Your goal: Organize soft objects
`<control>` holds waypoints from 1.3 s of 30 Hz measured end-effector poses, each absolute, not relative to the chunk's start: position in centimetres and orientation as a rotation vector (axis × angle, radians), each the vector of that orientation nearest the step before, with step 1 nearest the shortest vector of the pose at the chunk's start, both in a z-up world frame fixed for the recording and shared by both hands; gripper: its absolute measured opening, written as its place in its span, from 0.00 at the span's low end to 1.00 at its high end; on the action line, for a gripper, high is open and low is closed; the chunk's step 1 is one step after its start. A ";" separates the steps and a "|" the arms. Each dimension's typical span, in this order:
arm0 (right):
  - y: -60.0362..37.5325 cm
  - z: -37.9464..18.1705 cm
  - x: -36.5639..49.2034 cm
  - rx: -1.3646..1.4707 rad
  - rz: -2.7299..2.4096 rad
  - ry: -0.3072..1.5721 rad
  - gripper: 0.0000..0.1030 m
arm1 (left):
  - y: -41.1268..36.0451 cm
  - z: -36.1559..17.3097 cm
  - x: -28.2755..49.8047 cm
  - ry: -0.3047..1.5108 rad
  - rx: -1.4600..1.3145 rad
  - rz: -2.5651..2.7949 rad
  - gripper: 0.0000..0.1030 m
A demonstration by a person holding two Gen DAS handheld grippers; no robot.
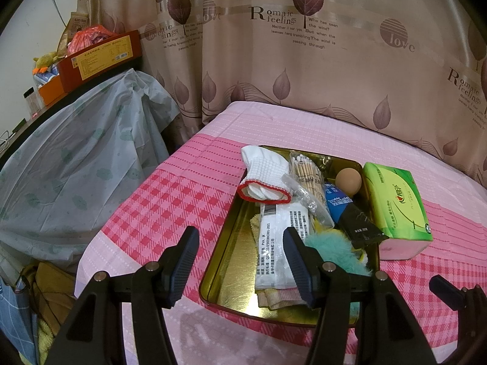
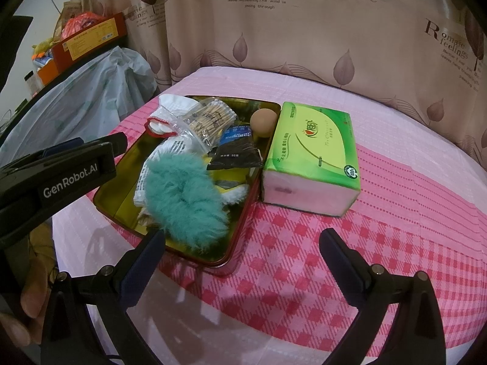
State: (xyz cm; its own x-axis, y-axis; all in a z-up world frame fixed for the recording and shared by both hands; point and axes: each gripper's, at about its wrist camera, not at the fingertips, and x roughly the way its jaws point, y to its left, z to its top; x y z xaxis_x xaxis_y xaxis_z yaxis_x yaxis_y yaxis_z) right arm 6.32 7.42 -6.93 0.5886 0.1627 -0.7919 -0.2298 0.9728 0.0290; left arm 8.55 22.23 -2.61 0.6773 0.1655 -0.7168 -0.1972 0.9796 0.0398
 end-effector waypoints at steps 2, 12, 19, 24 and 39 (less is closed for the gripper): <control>7.4 -6.9 6.3 -0.082 0.230 0.914 0.97 | 22.2 -2.6 8.5 0.801 -0.042 0.205 0.57; 7.6 -7.0 6.1 -0.083 0.230 0.916 0.97 | 22.2 -2.6 8.5 0.801 -0.041 0.204 0.57; 7.7 -7.0 6.1 -0.085 0.233 0.916 0.97 | 22.2 -2.6 8.5 0.802 -0.041 0.204 0.57; 7.8 -7.0 6.0 -0.088 0.234 0.919 0.97 | 22.3 -2.6 8.5 0.800 -0.042 0.206 0.57; 8.0 -7.1 5.8 -0.103 0.244 0.923 0.97 | 22.1 -2.3 8.3 0.786 -0.030 0.203 0.57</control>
